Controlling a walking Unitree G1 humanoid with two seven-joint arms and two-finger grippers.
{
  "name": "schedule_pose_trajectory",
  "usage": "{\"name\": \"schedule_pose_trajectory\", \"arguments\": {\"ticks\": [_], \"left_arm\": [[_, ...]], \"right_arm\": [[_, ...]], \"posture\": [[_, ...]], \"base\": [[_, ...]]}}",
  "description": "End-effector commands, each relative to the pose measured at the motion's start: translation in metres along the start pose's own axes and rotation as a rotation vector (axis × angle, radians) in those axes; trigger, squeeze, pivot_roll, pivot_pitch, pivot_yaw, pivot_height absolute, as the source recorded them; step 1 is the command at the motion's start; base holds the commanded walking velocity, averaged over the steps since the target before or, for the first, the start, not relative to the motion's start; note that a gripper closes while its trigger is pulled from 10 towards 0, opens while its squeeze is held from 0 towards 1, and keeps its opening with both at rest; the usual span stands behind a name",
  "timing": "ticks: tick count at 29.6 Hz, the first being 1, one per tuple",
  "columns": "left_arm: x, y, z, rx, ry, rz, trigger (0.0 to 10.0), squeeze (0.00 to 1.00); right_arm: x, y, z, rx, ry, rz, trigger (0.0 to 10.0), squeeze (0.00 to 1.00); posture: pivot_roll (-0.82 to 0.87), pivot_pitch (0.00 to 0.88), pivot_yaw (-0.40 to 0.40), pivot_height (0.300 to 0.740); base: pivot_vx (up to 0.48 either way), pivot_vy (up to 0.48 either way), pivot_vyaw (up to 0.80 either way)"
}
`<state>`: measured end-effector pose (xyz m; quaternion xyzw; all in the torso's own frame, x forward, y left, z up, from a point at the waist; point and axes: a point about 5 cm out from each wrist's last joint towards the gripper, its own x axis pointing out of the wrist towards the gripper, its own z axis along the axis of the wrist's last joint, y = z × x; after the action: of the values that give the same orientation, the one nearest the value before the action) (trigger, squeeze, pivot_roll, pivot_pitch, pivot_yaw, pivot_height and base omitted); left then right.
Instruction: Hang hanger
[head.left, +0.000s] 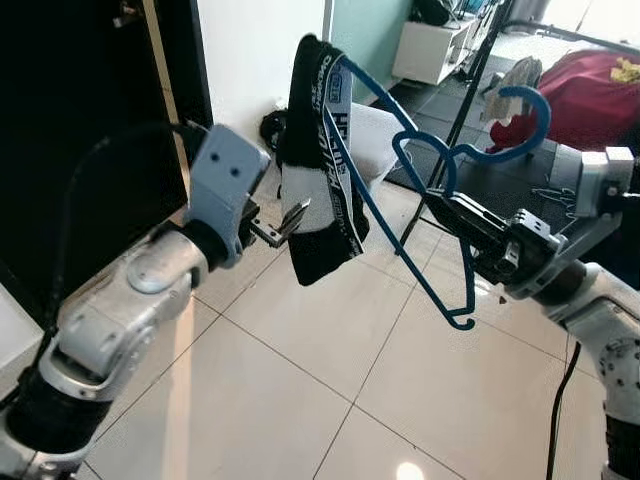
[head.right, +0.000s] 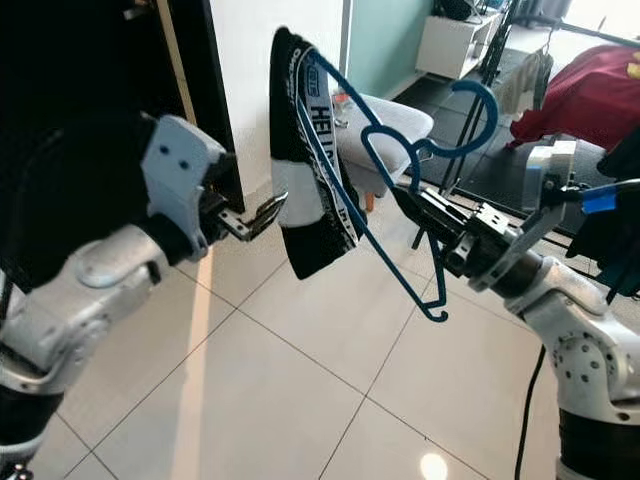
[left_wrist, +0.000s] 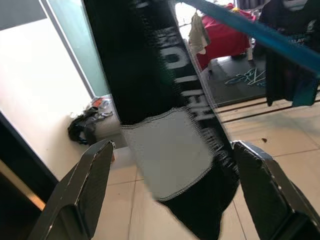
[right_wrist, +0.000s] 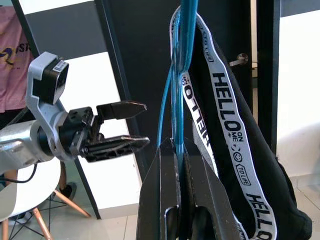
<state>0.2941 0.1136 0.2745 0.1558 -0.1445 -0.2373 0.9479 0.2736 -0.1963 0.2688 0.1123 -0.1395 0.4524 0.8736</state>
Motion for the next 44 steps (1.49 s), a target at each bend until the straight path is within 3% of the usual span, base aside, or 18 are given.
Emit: {"name": "schedule_pose_trajectory", "arguments": {"ticks": [1,5,13,16,18,21,22,24,25,28,31,32,33,34,36,37,38,44], "left_arm": [[0.0,-0.008,-0.005,-0.008,0.007,-0.011,10.0,0.0],[0.004,-0.021,-0.006,-0.111,-0.019,0.0,10.0,0.0],[0.007,-0.019,-0.005,-0.219,-0.036,0.106,10.0,0.0],[0.008,-0.016,-0.005,-0.217,-0.033,0.143,10.0,0.0],[0.008,-0.002,-0.009,-0.114,0.003,0.285,10.0,0.0],[0.007,0.007,-0.011,-0.043,0.025,0.361,10.0,0.0],[0.006,0.012,-0.013,0.002,0.037,0.407,7.6,0.0],[0.005,0.016,-0.013,0.028,0.044,0.437,7.6,0.0],[0.004,0.019,-0.014,0.044,0.051,0.461,0.0,0.0],[0.003,0.02,-0.015,0.052,0.054,0.476,0.0,0.0],[0.006,0.021,-0.018,-0.017,0.067,0.48,0.0,0.0],[0.009,0.016,-0.016,-0.078,0.046,0.439,4.8,0.0],[0.009,0.016,-0.016,-0.078,0.046,0.439,4.8,0.0],[0.012,0.01,-0.012,-0.147,0.02,0.397,10.0,0.0],[0.013,0.006,-0.009,-0.182,-0.001,0.37,10.0,0.0],[0.013,0.004,-0.008,-0.19,-0.01,0.363,10.0,0.33],[0.012,0.002,-0.009,-0.192,-0.006,0.358,10.0,1.0],[0.008,-0.001,-0.014,-0.205,0.018,0.356,10.0,1.0]], "right_arm": [[0.004,0.001,0.0,-0.011,-0.006,0.012,10.0,0.0],[0.009,0.003,-0.003,0.001,-0.01,0.029,10.0,0.0],[0.013,0.006,-0.004,0.012,-0.013,0.048,10.0,0.0],[0.014,0.006,-0.004,0.013,-0.013,0.052,10.0,0.0],[0.015,0.008,-0.005,0.017,-0.014,0.059,10.0,0.0],[0.016,0.008,-0.005,0.018,-0.015,0.062,10.0,0.0],[0.017,0.009,-0.005,0.019,-0.015,0.065,10.0,0.0],[0.017,0.01,-0.005,0.019,-0.016,0.066,10.0,0.0],[0.017,0.01,-0.004,0.018,-0.018,0.068,10.0,0.0],[0.017,0.011,-0.004,0.018,-0.019,0.07,10.0,0.0],[0.017,0.013,-0.002,0.018,-0.021,0.076,10.0,0.0],[0.017,0.014,-0.003,0.018,-0.019,0.076,10.0,0.0],[0.017,0.014,-0.003,0.018,-0.019,0.076,10.0,0.0],[0.016,0.014,-0.003,0.018,-0.017,0.075,10.0,0.0],[0.016,0.014,-0.003,0.017,-0.015,0.072,10.0,0.0],[0.016,0.013,-0.003,0.016,-0.014,0.07,10.0,0.0],[0.016,0.013,-0.003,0.015,-0.015,0.068,10.0,0.0],[0.016,0.012,-0.002,0.012,-0.019,0.063,10.0,0.0]], "posture": [[0.03,0.088,-0.058,0.74],[0.03,0.088,-0.059,0.74],[0.02,0.091,-0.064,0.74],[0.02,0.09,-0.064,0.74],[0.02,0.088,-0.066,0.74],[0.02,0.089,-0.065,0.74],[0.02,0.089,-0.065,0.74],[0.02,0.088,-0.063,0.74],[0.01,0.088,-0.062,0.74],[0.01,0.088,-0.062,0.74],[0.01,0.087,-0.06,0.74],[0.01,0.087,-0.06,0.74],[0.01,0.087,-0.06,0.74],[0.01,0.087,-0.06,0.74],[0.01,0.087,-0.06,0.74],[0.01,0.087,-0.06,0.74],[0.01,0.088,-0.057,0.74],[0.01,0.091,-0.058,0.74]], "base": [[0.0,0.0,0.0],[0.0,0.0,0.0],[0.0,0.0,0.0],[0.0,0.0,0.0],[0.0,0.0,0.0],[0.0,0.0,0.0],[0.0,0.0,0.0],[0.0,0.0,0.0],[0.0,0.0,0.0],[0.0,0.0,0.0],[0.0,0.0,0.0],[0.0,0.0,0.0],[0.0,0.0,0.0],[0.0,0.0,0.0],[0.0,0.0,0.0],[0.0,0.0,0.0],[0.0,0.0,0.0],[0.0,0.0,0.0]]}}
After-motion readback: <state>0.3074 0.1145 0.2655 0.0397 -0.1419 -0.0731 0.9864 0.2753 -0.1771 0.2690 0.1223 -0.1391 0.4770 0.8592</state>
